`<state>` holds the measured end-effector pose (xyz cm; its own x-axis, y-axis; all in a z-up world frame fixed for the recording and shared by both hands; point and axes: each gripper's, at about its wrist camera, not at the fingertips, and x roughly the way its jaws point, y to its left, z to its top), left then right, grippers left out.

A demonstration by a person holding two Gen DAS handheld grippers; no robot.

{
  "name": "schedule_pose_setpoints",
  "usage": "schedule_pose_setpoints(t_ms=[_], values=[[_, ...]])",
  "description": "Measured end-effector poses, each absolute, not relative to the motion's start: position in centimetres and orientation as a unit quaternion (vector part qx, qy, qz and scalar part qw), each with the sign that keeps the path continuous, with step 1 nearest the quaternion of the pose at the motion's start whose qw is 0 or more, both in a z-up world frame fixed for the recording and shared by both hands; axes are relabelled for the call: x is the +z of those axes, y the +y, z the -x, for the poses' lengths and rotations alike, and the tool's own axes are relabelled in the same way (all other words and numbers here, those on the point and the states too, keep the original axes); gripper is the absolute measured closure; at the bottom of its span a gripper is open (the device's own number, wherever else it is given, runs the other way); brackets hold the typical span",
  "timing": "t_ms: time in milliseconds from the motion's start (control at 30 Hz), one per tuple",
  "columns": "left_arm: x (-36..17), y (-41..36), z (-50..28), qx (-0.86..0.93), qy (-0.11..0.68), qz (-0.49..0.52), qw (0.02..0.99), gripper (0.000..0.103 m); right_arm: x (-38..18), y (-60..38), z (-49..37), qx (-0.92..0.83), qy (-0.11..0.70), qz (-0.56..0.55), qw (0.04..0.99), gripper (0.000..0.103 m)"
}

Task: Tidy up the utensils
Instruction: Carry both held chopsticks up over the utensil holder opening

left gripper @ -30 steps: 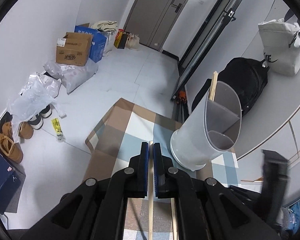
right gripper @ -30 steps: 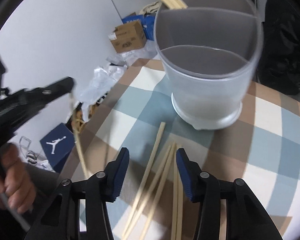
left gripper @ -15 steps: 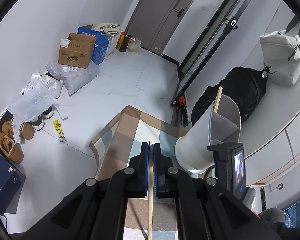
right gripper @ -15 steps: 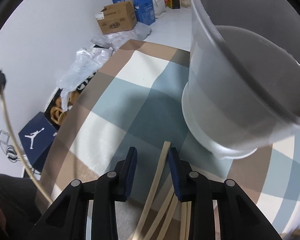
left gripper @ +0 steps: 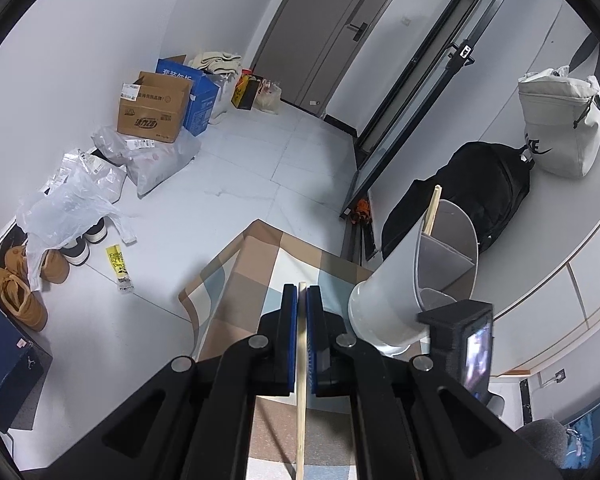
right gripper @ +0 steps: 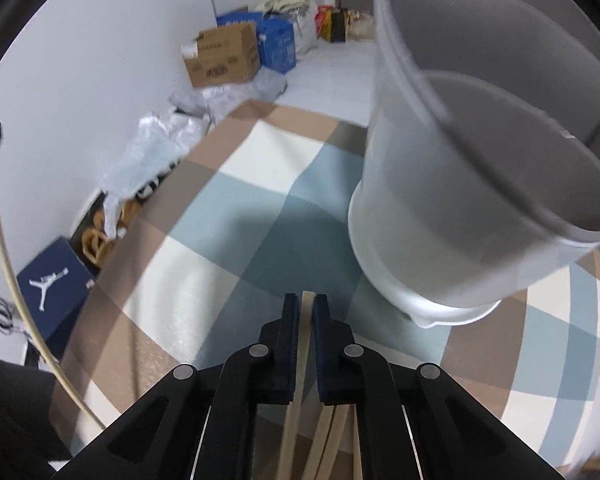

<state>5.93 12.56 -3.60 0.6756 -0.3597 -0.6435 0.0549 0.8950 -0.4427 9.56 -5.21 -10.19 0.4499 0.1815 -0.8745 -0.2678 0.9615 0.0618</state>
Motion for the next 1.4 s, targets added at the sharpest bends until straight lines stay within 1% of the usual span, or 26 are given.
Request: schedule_pose_setpoints(t_ms=[267,533,700,833,1400], values=[[-3.0,12.0,-5.4,-0.126,0.372,0.190,0.900,0.103,-4.2,-6.9,-6.3,0.157,0.416,0.016,0.895,0.098],[-1.7,10.7,-4.4,-0.146,0.350,0.178,0.908,0.103,0.4,-10.1,-3.1,0.166,0.350,-0.017,0.922,0.098],[-0.4,9.8,-3.6,-0.161,0.325,0.181,0.914,0.103,2.0,-12.2,-1.6,0.168,0.326,-0.038,0.929,0.098],[1.1,8.6,-3.4,-0.168,0.312,0.163,0.921,0.103,2.9,-13.4,-0.6,0.172,0.311,-0.042,0.934,0.098],[4.8,5.2,-4.2,-0.174,0.298,0.125,0.930,0.103,6.2,-17.2,-0.6,0.192,0.265,-0.074,0.942,0.098]])
